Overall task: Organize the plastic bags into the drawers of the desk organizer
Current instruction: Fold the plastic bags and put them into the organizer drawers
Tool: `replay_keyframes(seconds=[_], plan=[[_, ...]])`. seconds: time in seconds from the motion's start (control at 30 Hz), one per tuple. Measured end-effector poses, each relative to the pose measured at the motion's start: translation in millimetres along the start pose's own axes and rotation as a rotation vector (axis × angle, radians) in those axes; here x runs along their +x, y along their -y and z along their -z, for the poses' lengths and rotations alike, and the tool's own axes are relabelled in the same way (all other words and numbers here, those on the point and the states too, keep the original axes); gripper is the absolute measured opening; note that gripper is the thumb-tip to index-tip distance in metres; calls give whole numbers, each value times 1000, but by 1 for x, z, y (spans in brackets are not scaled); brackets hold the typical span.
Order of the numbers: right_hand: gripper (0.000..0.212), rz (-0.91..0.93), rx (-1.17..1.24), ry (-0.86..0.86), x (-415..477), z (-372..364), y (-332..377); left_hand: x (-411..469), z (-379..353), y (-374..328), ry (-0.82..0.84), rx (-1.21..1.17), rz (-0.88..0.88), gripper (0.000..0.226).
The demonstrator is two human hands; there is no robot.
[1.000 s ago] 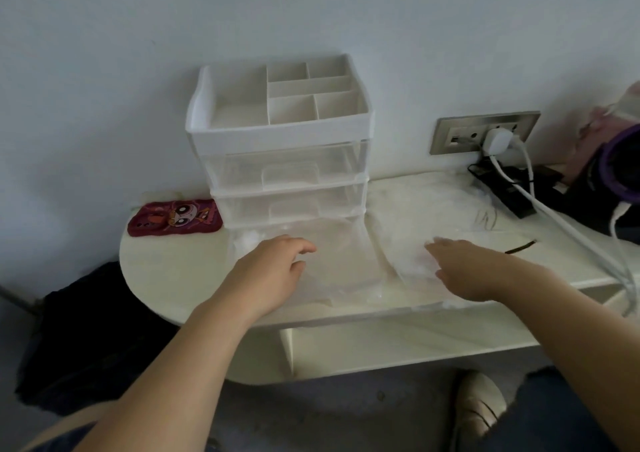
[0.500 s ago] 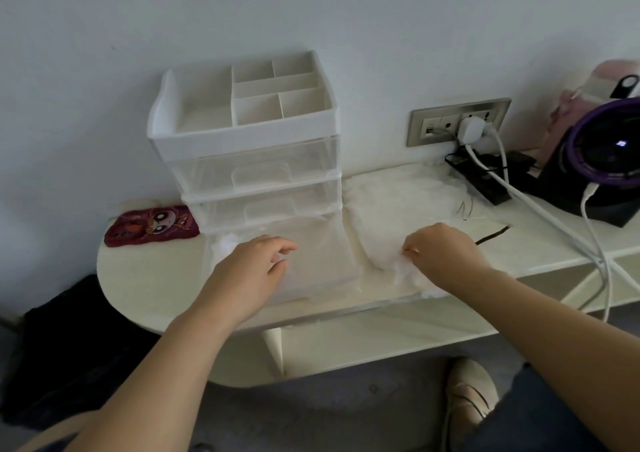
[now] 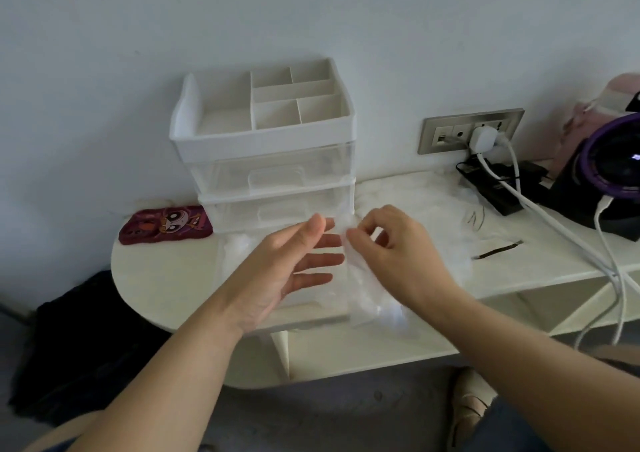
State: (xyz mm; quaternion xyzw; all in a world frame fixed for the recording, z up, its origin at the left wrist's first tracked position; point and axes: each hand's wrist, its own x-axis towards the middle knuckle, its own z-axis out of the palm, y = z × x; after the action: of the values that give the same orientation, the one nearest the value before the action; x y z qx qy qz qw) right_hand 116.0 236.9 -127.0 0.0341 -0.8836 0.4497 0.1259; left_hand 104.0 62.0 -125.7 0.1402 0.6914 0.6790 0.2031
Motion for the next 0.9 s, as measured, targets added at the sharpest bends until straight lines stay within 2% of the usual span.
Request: replay_keyframes(seconds=[0.03,0.1,0.2,0.3,0.37,0.43,0.5,0.53,0.6,0.63,0.7,0.83,0.9], plan=[[29,21,18,7,-1,-9,5,-3,3,-3,32,-71,2,79],[28,59,54,29,-1,-24,13,-8,8,-8,27,-113,-4,61],[16,113,35,77,5,-38,18,-13,17,-9,-108,-100,15,41],[5,161,51,120,11,-44,23,-15,29,-8,-226,-233,33,32],[13,188,42,91,18,-43,26,-18,38,-11,-241,-266,33,30],[27,175,79,98,29,-36,26,-21,50,-15,-181,-284,40,31],[44,118,123,243,41,-25,25,-24,60,-18,-92,-326,56,34],[46,84,120,354,45,-19,24,-25,64,-18,-53,-338,66,35],[28,70,48,529,52,-11,23,-28,74,-17,2,-355,70,36],[19,84,-1,542,55,-7,22,-28,76,-17,7,-353,67,34],[9,108,-49,459,61,-3,22,-27,81,-15,-74,-315,77,28],[11,129,-239,203,68,-5,22,-12,78,-2,-473,-31,177,22],[14,130,-373,87,67,-13,21,-4,75,5,-569,92,216,20]])
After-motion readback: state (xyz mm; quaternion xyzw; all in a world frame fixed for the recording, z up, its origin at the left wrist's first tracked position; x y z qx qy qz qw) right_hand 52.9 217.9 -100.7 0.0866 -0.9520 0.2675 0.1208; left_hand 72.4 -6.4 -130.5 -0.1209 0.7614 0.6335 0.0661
